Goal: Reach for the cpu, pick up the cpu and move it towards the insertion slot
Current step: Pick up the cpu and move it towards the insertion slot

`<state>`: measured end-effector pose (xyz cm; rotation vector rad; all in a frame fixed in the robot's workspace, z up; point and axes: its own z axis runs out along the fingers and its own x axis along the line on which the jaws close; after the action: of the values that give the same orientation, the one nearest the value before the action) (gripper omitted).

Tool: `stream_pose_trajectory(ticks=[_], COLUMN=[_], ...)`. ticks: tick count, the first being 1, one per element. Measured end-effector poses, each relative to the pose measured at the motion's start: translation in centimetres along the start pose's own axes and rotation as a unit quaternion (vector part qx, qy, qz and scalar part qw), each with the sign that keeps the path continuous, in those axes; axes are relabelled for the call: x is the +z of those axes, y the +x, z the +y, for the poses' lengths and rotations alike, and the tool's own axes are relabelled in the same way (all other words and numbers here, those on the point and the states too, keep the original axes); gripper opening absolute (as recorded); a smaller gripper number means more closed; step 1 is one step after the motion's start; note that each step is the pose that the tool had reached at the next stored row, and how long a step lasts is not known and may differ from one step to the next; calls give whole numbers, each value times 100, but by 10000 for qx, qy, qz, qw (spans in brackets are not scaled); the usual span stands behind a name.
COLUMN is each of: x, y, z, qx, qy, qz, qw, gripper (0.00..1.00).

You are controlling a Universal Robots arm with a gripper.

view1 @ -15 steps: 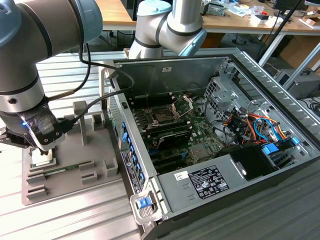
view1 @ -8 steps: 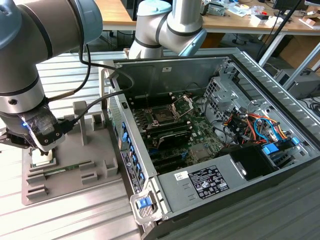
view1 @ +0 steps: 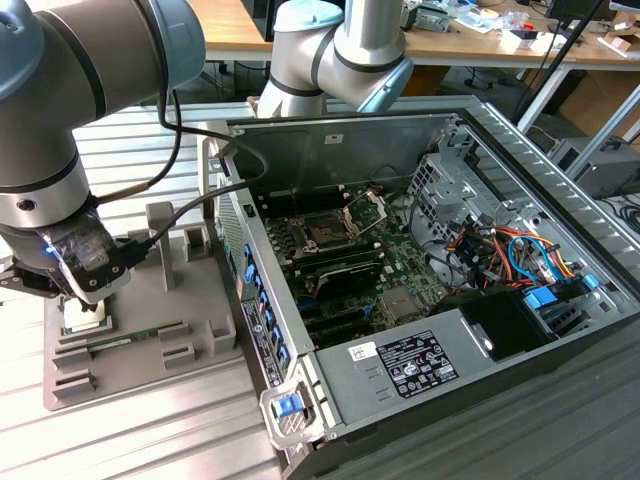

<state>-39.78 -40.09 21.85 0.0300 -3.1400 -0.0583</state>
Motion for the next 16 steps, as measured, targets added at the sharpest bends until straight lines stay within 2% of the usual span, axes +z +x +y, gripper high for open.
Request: stream_pose_trajectory(ticks=[16], x=[29], y=[0], z=[-1], qx=[0], qy=[0], qz=[0], qw=[10000], gripper=[11])
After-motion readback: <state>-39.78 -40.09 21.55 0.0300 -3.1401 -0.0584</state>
